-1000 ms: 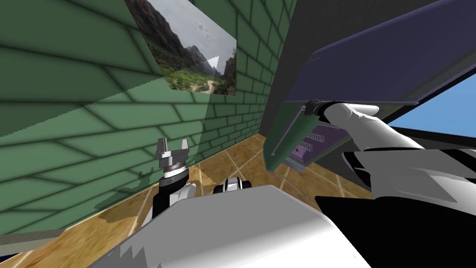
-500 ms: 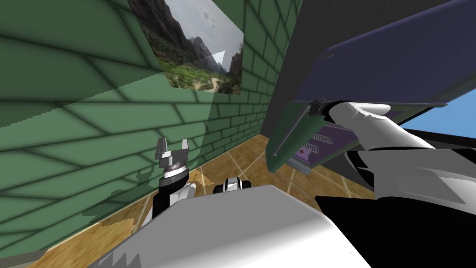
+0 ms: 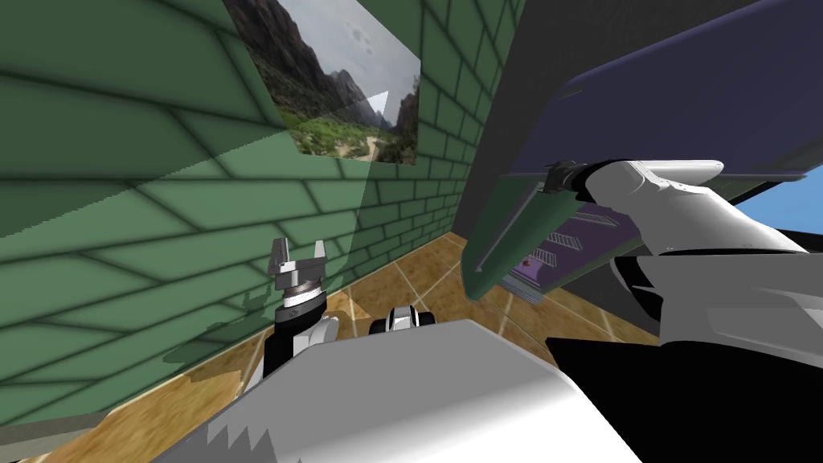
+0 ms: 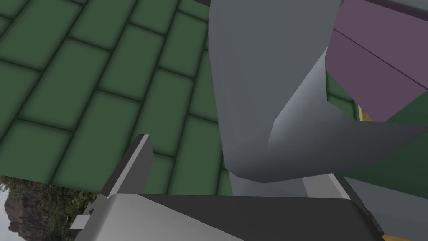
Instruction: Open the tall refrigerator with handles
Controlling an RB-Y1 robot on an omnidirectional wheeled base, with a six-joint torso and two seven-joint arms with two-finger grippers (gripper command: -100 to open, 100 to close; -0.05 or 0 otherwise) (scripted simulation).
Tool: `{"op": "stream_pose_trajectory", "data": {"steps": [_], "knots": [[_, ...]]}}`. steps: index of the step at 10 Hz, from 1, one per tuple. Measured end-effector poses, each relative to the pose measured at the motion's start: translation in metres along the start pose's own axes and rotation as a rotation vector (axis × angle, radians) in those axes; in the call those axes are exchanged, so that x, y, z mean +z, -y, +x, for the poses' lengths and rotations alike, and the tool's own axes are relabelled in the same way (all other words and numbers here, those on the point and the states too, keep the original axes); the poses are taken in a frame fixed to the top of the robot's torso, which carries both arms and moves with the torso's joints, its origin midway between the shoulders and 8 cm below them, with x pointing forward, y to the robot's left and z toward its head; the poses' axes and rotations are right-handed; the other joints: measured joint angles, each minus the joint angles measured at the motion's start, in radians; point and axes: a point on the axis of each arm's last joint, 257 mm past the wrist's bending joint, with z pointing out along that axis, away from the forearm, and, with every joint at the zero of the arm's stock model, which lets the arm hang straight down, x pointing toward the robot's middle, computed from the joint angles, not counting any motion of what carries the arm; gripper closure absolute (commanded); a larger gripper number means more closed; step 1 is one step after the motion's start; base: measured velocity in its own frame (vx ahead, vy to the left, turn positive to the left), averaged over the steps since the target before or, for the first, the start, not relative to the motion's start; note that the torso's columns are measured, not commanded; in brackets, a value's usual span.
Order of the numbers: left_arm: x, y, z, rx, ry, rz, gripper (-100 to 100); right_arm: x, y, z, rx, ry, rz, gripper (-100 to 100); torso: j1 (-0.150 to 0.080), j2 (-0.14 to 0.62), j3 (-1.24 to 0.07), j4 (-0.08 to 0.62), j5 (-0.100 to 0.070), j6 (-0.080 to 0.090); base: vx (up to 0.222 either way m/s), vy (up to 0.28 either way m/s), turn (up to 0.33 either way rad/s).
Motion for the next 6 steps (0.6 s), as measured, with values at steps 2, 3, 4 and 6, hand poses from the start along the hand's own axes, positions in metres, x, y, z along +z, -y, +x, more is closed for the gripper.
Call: {"op": "stream_pose_trajectory", "data": {"steps": [2, 3, 4, 6], "knots": [[0.0, 0.0, 0.0, 0.0, 0.0, 0.0, 0, -0.0006, -0.001, 0.0015, 0.0, -0.002, -0.004, 0, 0.003, 0.002, 0.003, -0.002, -0.003, 0.0, -0.007, -0.005, -0.018], [0.0, 0.0, 0.0, 0.0, 0.0, 0.0, 0, -0.0004, -0.0017, 0.0015, -0.001, -0.002, -0.006, 0, 0.002, 0.003, 0.004, -0.002, -0.004, 0.001, 0.0, 0.0, 0.0], [0.0, 0.0, 0.0, 0.0, 0.0, 0.0, 0, -0.0003, -0.0023, 0.0013, -0.001, -0.002, -0.007, 0, 0.0, 0.005, 0.005, -0.001, -0.005, 0.002, 0.0, 0.0, 0.0], [0.0, 0.0, 0.0, 0.0, 0.0, 0.0, 0, -0.0001, -0.0031, 0.001, -0.001, -0.001, -0.009, 0, -0.002, 0.006, 0.006, -0.001, -0.006, 0.003, 0.0, 0.0, 0.0]]}}
